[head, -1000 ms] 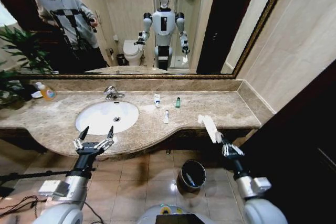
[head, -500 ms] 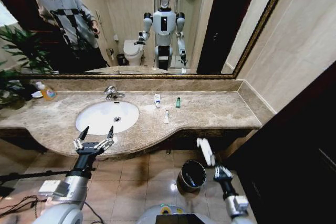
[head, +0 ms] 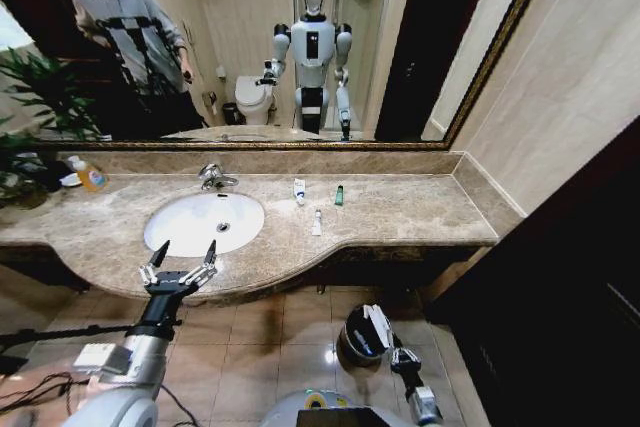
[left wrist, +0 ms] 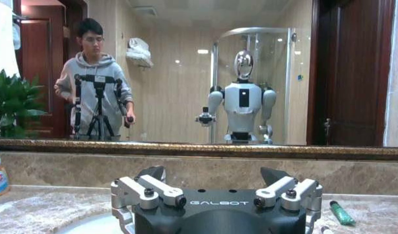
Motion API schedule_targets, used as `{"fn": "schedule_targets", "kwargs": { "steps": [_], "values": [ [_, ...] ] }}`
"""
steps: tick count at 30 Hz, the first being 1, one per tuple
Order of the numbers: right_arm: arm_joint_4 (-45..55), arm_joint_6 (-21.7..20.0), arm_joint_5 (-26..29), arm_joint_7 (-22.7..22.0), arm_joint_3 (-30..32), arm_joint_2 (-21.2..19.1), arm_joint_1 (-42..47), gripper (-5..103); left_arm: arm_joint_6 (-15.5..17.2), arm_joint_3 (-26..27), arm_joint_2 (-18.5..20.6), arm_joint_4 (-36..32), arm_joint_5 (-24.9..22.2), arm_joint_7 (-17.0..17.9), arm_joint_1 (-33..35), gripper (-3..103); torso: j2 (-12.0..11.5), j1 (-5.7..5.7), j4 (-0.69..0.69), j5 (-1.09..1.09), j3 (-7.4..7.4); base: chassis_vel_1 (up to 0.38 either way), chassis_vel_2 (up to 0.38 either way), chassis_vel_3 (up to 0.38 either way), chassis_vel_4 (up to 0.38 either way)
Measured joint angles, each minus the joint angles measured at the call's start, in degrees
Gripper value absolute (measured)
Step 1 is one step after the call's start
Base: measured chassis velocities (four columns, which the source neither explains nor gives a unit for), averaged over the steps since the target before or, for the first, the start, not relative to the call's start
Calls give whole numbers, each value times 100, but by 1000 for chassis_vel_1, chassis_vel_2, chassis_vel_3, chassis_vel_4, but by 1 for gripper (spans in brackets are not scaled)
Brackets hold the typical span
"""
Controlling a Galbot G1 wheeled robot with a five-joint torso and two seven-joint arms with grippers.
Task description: Pick up the trash from the sink and place it in the trash bin.
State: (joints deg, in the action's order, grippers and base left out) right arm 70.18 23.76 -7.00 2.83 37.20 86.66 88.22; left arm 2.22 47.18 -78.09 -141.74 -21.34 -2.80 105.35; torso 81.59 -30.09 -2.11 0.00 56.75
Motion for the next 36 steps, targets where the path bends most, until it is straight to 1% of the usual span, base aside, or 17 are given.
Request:
{"fn": "schedule_targets", "kwargs": {
  "steps": [2, 6, 8, 15, 17, 18, 19, 21, 22, 24, 25, 28, 30, 31, 32, 34, 36],
  "values": [
    [-603, 32, 16, 2, -11, -23, -268, 0, 0, 0, 0, 0, 0, 0, 0, 100, 0, 0, 0, 0, 0, 0, 0, 0, 0],
    [-973, 56, 51, -22, -23, -58, -435, 0, 0, 0, 0, 0, 0, 0, 0, 100, 0, 0, 0, 0, 0, 0, 0, 0, 0],
    [-1244, 159, 19, -42, -38, -128, -551, 0, 0, 0, 0, 0, 0, 0, 0, 100, 0, 0, 0, -1, 0, 0, 0, 0, 0],
    [-1438, 229, 7, -75, -65, -181, -676, 0, 0, 0, 0, 0, 0, 0, 0, 100, 0, 0, 0, -1, 0, 0, 0, 0, 0],
    [-1443, 228, -4, -94, -86, -179, -690, -3, 0, 0, 0, 0, 0, 0, 0, 100, 0, 0, 0, 0, 0, 0, 0, 0, 0],
    [-1437, 227, -43, -109, -87, -172, -691, 1, 0, 0, 0, 0, 0, 0, 0, 100, 0, 0, 0, -1, 0, 0, 0, 0, 0],
    [-1437, 227, -43, -109, -87, -172, -691, 1, 0, 0, 0, 0, 0, 0, 0, 100, 0, 0, 0, -1, 0, 0, 0, 0, 0],
    [-1404, 225, -87, -125, -89, -158, -688, 12, 0, 0, 0, 0, 0, 0, 0, 100, 0, 0, 0, 0, 0, 0, 0, 0, 0],
    [-1404, 225, -87, -125, -89, -158, -688, 12, 0, 0, 0, 0, 0, 0, 0, 100, 0, 0, 0, 0, 0, 0, 0, 0, 0],
    [-1388, 235, -95, -135, -91, -156, -685, 22, 0, 0, 0, 0, 0, 0, 0, 100, 0, 0, 0, -1, 0, 0, 0, 0, 0],
    [-1388, 235, -95, -135, -91, -156, -685, 22, 0, 0, 0, 0, 0, 0, 0, 100, 0, 0, 0, -1, 0, 0, 0, 0, 0],
    [-1349, 248, -94, -144, -100, -155, -672, 38, 0, 0, 0, 0, 0, 0, 0, 100, 0, 0, 0, -1, 0, 0, 0, 0, 0],
    [-1334, 249, -94, -145, -103, -155, -665, 38, 0, 0, 0, 0, 0, 0, 0, 100, 0, 0, 0, 0, 0, 0, 0, 0, 0],
    [-1320, 249, -93, -145, -104, -153, -656, 49, 0, 0, 0, 0, 0, 0, 0, 100, 0, 0, 0, -1, 0, 0, 0, 0, 0],
    [-1311, 249, -91, -145, -104, -149, -651, 55, 0, 0, 0, 0, 0, 0, 0, 100, 0, 0, 0, -1, 0, 0, 0, 0, 0],
    [-1308, 249, -91, -145, -104, -148, -650, 55, 0, 0, 0, 0, 0, 0, 0, 100, 0, 0, 0, 0, 0, 0, 0, 0, 0],
    [-1276, 259, -88, -143, -105, -147, -640, 66, 0, 0, 0, 0, 0, 0, 0, 100, 0, 0, 0, 0, 0, 0, 0, 0, 0]
  ]
}}
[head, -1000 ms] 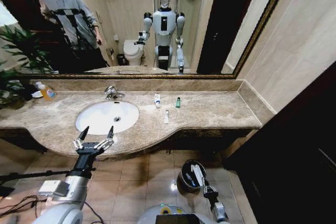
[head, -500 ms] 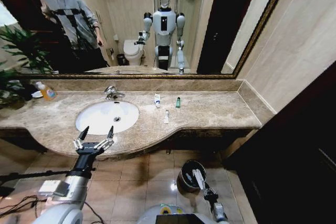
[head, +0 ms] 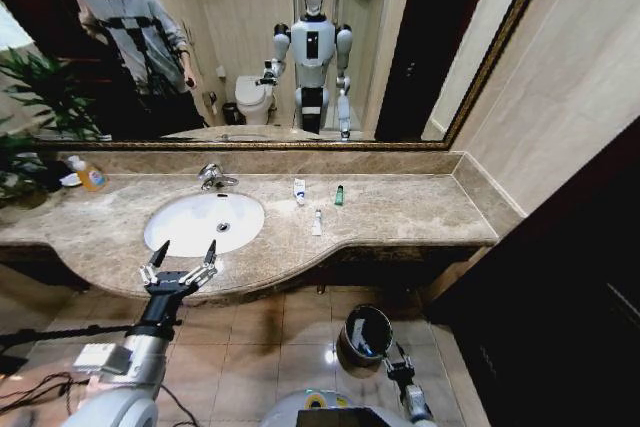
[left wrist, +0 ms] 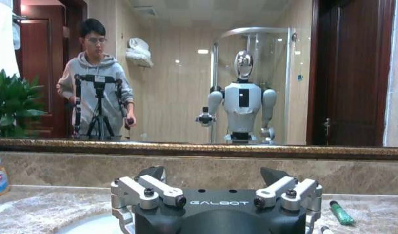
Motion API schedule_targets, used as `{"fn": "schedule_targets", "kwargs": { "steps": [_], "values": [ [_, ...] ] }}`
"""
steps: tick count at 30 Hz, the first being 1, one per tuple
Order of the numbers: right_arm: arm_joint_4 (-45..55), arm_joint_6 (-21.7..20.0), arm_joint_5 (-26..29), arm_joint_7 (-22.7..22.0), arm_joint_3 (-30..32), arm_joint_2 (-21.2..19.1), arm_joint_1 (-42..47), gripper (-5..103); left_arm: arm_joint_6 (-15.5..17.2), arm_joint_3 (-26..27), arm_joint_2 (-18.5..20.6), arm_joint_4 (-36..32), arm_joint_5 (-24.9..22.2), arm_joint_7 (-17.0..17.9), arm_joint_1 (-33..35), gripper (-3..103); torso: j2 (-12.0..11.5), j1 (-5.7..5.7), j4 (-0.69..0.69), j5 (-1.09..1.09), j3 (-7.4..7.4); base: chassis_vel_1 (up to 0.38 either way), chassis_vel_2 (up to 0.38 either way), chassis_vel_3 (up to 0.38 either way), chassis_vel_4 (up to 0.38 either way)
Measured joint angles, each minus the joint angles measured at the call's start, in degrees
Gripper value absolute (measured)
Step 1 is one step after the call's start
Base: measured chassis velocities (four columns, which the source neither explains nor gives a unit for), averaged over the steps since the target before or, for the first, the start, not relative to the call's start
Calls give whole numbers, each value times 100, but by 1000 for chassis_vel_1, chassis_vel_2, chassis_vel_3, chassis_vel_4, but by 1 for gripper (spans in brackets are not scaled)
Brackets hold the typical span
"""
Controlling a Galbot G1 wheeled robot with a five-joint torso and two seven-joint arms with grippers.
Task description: Pick up the trash from the sink and place it in the trash bin.
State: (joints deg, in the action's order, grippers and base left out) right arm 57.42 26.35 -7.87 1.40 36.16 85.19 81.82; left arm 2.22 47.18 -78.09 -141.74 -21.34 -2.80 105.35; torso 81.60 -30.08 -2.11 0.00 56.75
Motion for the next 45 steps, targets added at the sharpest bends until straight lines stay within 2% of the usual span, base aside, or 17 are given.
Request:
{"fn": "schedule_targets", "kwargs": {
  "steps": [4, 5, 7, 10, 14, 18, 23, 25, 27, 28, 33, 35, 37, 39, 40, 43, 45],
  "values": [
    [253, 198, 73, -8, -6, -4, 114, 82, 0, 0, 0, 0, 0, 0, 0, 100, 0, 0, 0, 1, 0, 0, 0, 0, 0],
    [253, 198, 73, -8, -6, -4, 114, 82, 0, 0, 0, 0, 0, 0, 0, 100, 0, 0, 0, 1, 0, 0, 0, 0, 0],
    [874, 268, 320, 81, -46, -35, 352, 93, 0, 0, 0, 0, 0, 0, 0, 100, 0, 0, 0, 0, 0, 0, 0, 0, 0],
    [1295, 467, 253, 133, -16, -44, 490, 99, 0, 0, 0, 0, 0, 0, 0, 100, 0, 0, 0, 0, 0, 0, 0, 0, 0],
    [1766, 511, 251, 118, -3, -32, 647, 100, 0, 0, 0, 0, 0, 0, 0, 100, 0, 0, 0, 0, 0, 0, 0, 0, 0],
    [2562, 700, 751, -20, 34, -5, 866, 100, 0, 0, 0, 0, 0, 0, 0, 100, 0, 0, 0, 1, 0, 0, 0, 0, 0],
    [3449, 628, 1208, -154, 108, -14, 1201, 100, 0, 0, 0, 0, 0, 0, 0, 100, 0, 0, 1, -1, 0, 0, 0, 0, 0],
    [3966, 520, 1333, -305, 110, -5, 1352, 100, 0, 0, 0, 0, 0, 0, 0, 100, 0, 0, 0, 0, 0, 0, 0, 0, 0],
    [4800, 195, 1420, -472, 78, 52, 1497, 100, 0, 0, 0, 0, 0, 0, 0, 100, 0, 0, 0, 0, 0, 0, 0, 0, 0],
    [4800, 195, 1420, -472, 78, 52, 1497, 100, 0, 0, 0, 0, 0, 0, 0, 100, 0, 0, 0, 0, 0, 0, 0, 0, 0],
    [5568, -401, 1100, -815, -163, 116, 1219, 100, 0, 0, 0, 0, 0, 0, 0, 100, 1, 0, 0, 0, 0, 0, 0, 0, 0],
    [5873, -938, 1068, -838, -591, -56, 1045, 100, 0, 0, 0, 0, 0, 0, 0, 100, 1, 0, 0, 0, 0, 0, 0, 0, 0],
    [5978, -1116, 1111, -786, -737, -153, 989, 100, 0, 0, 0, 0, 0, 0, 0, 100, 1, 0, 0, -1, 0, 0, 0, 0, 0],
    [6114, -1621, 1342, -383, -1164, -558, 654, 100, 0, 0, 1, 0, 0, 0, 0, 100, 1, 0, 1, -1, 0, 0, 0, 0, 0],
    [6114, -1621, 1342, -383, -1164, -558, 654, 100, 0, 0, 1, 0, 0, 0, 0, 100, 1, 0, 1, -1, 0, 0, 0, 0, 0],
    [5670, -1673, 1588, 52, -1584, -1074, 37, 100, 0, 0, 0, 0, 0, 0, 0, 100, 0, 0, -1, 1, 1, 0, 0, 0, 0],
    [5606, -1726, 1719, 139, -1693, -1184, -98, 100, 0, 0, 0, 0, 0, 0, 0, 100, 0, -1, -1, 0, 1, 0, 0, 0, 0]
  ]
}}
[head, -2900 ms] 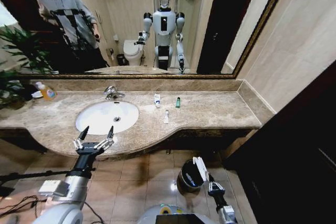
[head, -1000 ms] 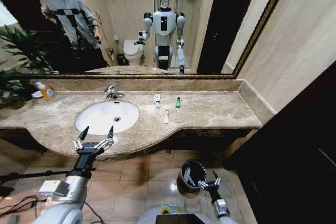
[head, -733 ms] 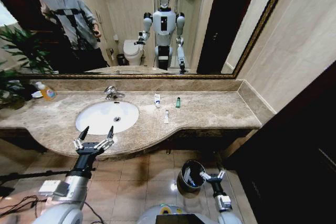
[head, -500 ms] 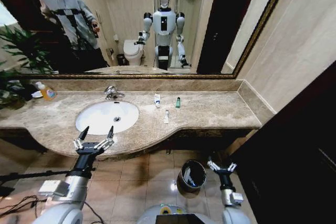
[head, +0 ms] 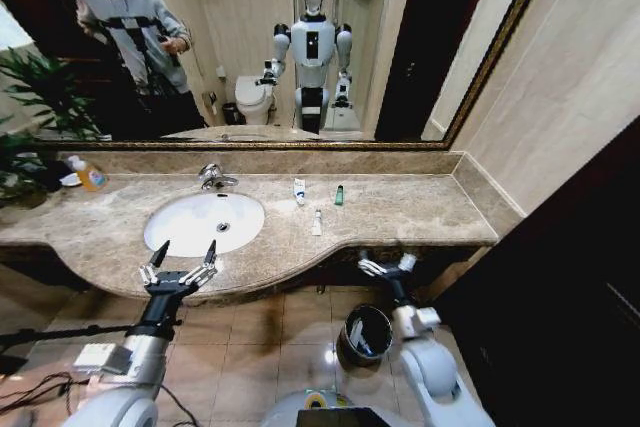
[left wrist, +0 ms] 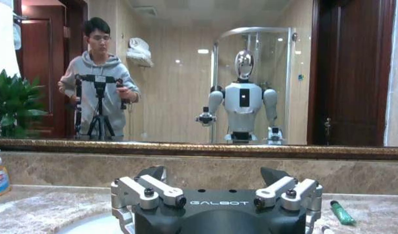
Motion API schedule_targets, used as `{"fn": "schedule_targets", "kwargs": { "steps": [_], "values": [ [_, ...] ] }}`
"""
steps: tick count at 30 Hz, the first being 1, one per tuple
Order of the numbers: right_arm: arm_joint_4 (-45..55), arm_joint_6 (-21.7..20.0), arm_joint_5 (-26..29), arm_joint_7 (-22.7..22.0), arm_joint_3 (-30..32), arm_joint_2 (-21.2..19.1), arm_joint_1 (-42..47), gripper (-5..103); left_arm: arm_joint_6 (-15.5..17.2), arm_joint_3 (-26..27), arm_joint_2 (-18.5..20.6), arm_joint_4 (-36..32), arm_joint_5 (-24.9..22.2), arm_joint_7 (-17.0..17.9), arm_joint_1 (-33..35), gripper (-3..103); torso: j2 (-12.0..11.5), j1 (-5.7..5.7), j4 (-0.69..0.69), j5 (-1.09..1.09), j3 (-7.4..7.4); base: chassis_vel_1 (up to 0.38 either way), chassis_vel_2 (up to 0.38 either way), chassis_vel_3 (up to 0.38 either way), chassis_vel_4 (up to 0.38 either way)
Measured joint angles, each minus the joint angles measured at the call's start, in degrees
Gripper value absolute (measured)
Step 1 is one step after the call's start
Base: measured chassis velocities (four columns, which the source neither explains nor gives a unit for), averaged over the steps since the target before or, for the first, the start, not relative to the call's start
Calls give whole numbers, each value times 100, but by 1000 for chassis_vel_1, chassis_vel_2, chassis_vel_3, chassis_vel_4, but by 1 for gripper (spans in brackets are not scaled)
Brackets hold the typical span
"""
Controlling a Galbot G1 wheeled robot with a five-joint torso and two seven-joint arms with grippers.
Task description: Pick up the trash from the sink and place it in the trash bin.
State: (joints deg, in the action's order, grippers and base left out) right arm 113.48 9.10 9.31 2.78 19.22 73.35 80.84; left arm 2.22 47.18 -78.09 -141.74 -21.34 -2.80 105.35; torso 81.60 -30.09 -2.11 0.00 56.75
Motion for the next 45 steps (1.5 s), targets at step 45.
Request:
{"fn": "schedule_targets", "kwargs": {
  "steps": [45],
  "values": [
    [-2232, -2003, 650, -1115, -2590, -417, -3319, 76, 0, 0, 0, 0, 0, 0, 0, 100, 0, 1, 1, 0, -1, 0, 0, 0, 0]
  ]
}}
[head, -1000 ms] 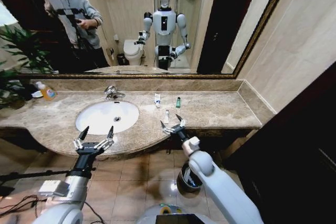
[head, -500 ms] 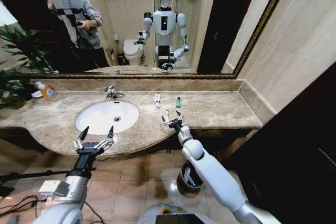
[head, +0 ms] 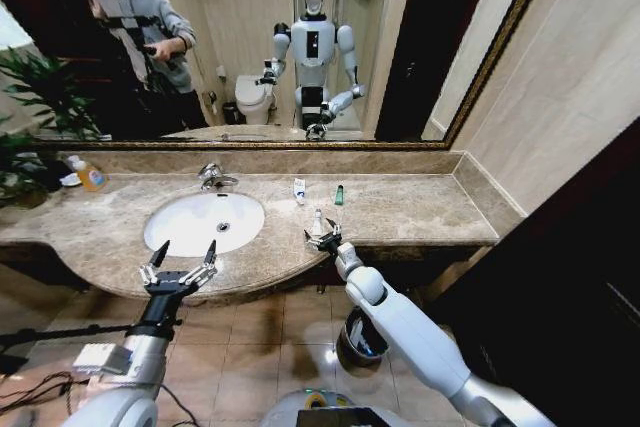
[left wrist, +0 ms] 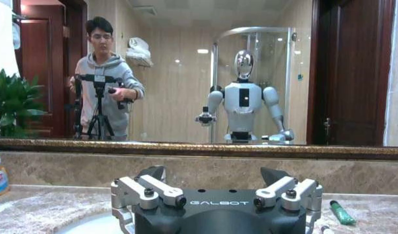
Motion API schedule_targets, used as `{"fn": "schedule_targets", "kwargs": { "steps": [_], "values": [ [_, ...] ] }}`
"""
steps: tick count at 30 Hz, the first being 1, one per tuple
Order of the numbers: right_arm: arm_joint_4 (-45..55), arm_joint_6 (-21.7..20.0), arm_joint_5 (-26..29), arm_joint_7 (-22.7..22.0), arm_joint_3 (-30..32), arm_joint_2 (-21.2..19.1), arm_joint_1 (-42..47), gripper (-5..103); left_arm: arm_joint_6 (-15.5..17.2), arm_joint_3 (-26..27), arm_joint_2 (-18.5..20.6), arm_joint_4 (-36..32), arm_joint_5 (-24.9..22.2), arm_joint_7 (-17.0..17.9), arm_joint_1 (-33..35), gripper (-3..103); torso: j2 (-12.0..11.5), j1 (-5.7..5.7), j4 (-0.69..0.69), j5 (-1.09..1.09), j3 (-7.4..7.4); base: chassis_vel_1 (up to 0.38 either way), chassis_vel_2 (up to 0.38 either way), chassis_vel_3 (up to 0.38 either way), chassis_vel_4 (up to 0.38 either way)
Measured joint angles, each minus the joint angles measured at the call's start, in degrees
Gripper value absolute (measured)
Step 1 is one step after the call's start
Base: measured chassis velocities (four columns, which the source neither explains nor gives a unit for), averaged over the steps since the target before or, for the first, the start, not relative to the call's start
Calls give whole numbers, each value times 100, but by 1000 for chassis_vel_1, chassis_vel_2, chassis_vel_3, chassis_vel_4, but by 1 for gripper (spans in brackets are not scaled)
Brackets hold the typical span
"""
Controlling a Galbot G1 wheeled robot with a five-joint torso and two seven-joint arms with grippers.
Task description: Pick up the trash from the sink and place it in the trash bin.
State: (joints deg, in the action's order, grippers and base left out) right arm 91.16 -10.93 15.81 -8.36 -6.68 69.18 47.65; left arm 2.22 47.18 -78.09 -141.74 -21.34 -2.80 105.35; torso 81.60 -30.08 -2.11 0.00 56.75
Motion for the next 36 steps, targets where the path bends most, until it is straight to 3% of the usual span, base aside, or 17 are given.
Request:
{"fn": "schedule_targets", "kwargs": {
  "steps": [2, 3, 5, 6, 7, 9, 16, 18, 20, 33, 36],
  "values": [
    [0, -6, 23, 13, -7, -12, 0, 76, 0, 0, 0, 0, 0, 0, 0, 100, 0, 0, 0, 0, 0, 0, 0, 0, 0],
    [11, -6, 62, 73, -9, -47, 6, 65, 0, 0, 0, 0, 0, 0, 0, 100, 0, 0, -1, 0, 0, 0, 0, 0, 0],
    [24, -5, 75, 94, -6, -64, 15, 65, 0, 0, 0, 0, 0, 0, 0, 100, 0, 0, 0, 0, 0, 0, 0, 0, 0],
    [45, -5, 98, 117, 1, -93, 30, 60, 0, 0, 0, 0, 0, 0, 0, 100, 0, 0, -1, 0, 0, 0, 0, 0, 0],
    [87, 0, 132, 142, 21, -148, 63, 49, 0, 0, 0, 0, 0, 0, 0, 100, 0, 0, 0, 0, 0, 0, 0, 0, 0],
    [102, 4, 140, 151, 32, -169, 78, 49, 0, 0, 0, 0, 0, 0, 0, 100, 0, 0, 0, 0, 0, 0, 0, 0, 0],
    [185, 10, 151, 155, 91, -215, 170, 16, 0, 0, 0, 0, 0, 0, 0, 100, 0, 0, 0, 0, 0, 0, 0, 0, 0],
    [187, 12, 151, 154, 95, -216, 171, 16, 0, 0, 0, 0, 0, 0, 0, 100, 0, 0, 0, 0, 0, 0, 0, 0, 0],
    [191, 20, 153, 149, 106, -215, 167, 5, 0, 0, 0, 0, 0, 0, 0, 100, 0, 0, 0, 0, 0, 0, 0, 0, 0],
    [531, 121, 205, 115, 468, -277, 373, 0, 0, 1, 0, 0, 0, 0, 0, 100, 0, 0, -1, 0, 0, 0, 0, 0, 0],
    [918, 210, 41, 187, 1070, -313, 862, 0, 0, 0, 0, 0, 0, 0, 0, 100, 0, 0, -1, 1, 0, 0, 0, 0, 0]
  ]
}}
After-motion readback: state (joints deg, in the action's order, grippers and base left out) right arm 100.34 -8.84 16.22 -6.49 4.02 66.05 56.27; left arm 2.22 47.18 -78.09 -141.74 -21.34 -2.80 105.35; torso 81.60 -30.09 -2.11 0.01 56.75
